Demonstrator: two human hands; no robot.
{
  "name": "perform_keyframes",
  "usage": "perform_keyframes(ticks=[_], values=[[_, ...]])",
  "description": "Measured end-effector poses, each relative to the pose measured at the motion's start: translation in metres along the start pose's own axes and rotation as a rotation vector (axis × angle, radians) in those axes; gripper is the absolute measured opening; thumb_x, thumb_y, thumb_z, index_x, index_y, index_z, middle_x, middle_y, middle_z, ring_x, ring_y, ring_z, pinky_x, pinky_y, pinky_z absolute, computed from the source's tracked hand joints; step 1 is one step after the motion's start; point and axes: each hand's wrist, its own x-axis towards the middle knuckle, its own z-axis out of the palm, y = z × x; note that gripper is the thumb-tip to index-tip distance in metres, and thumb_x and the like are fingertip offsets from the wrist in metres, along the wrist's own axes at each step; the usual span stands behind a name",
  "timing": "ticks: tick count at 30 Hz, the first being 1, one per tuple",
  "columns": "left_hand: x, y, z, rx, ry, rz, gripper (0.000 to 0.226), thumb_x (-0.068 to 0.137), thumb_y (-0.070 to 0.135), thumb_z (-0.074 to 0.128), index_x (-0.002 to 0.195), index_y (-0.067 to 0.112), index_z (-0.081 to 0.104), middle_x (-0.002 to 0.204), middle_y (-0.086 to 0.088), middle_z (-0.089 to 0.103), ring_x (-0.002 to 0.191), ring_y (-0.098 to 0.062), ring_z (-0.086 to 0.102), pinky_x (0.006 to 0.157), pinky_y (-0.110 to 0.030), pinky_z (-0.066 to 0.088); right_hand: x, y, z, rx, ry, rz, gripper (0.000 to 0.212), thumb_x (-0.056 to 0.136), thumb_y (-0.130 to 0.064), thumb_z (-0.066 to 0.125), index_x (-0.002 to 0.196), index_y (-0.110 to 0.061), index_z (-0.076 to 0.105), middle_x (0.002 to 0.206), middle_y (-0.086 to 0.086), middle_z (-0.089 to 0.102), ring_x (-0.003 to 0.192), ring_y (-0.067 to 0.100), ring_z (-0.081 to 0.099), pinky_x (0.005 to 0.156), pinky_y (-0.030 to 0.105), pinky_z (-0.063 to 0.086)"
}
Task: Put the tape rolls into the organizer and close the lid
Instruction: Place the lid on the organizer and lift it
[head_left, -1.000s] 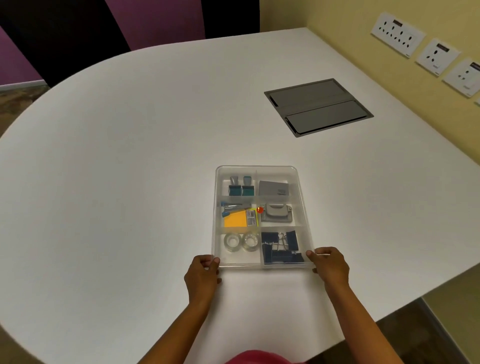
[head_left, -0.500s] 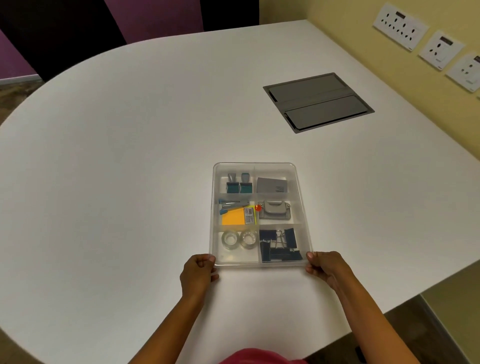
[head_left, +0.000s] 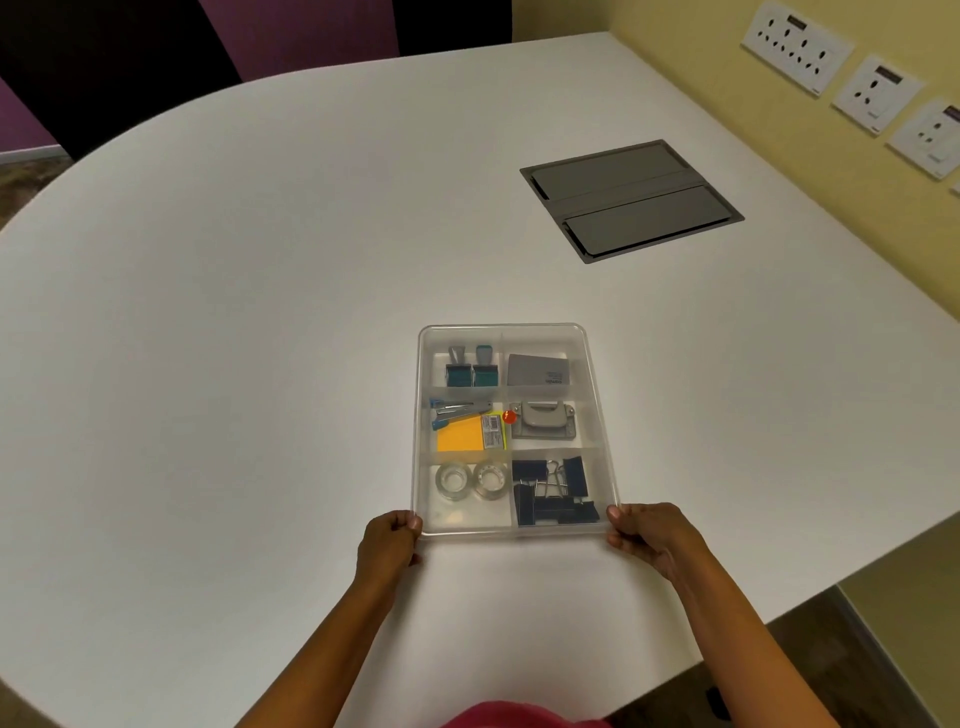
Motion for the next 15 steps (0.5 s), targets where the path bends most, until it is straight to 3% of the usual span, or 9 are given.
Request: perform_keyframes(ticks=[4, 7, 12, 15], values=[[0.0, 0.003, -0.006, -0.01, -0.057, -0.018, 0.02, 0.092, 0.007, 0.05, 0.074, 0.01, 0.057, 0.072, -0.007, 0.054, 0.07, -0.022, 0.051, 0.063, -0.03, 0.047, -0.001, -0.003, -0.001, -0.057, -0.011, -0.007, 0.008, 0.083, 0.003, 0.068, 0.082, 0.004, 0.059, 0.073, 0.015, 0.06, 0.063, 0.023, 0.058, 0.083, 0.038, 0.054], [0.001, 0.004, -0.01, 0.006, -0.059, 0.02, 0.012, 0.091, 0.013, 0.056, 0.08, 0.014, 0.059, 0.077, -0.007, 0.059, 0.071, -0.021, 0.054, 0.062, -0.03, 0.047, 0.003, -0.009, 0.0, -0.154, 0.012, -0.076, 0.012, 0.081, 0.001, 0.07, 0.075, 0.002, 0.059, 0.076, 0.017, 0.06, 0.065, 0.023, 0.058, 0.07, 0.033, 0.055], [0.017, 0.032, -0.009, 0.017, -0.073, 0.048, 0.026, 0.09, 0.029, 0.059, 0.097, 0.004, 0.061, 0.087, -0.011, 0.063, 0.079, -0.025, 0.058, 0.07, -0.035, 0.05, 0.016, -0.039, 0.008, -0.229, 0.037, -0.161, 0.027, 0.082, -0.011, 0.073, 0.095, 0.01, 0.064, 0.09, 0.021, 0.062, 0.082, 0.031, 0.057, 0.09, 0.046, 0.052], [0.037, 0.059, -0.003, 0.02, -0.072, 0.074, 0.034, 0.09, 0.03, 0.058, 0.103, -0.001, 0.059, 0.094, -0.015, 0.062, 0.083, -0.026, 0.057, 0.068, -0.032, 0.049, 0.026, -0.069, 0.017, -0.247, 0.028, -0.189, 0.021, 0.081, -0.015, 0.074, 0.076, 0.002, 0.062, 0.09, 0.021, 0.062, 0.072, 0.027, 0.057, 0.088, 0.043, 0.052]])
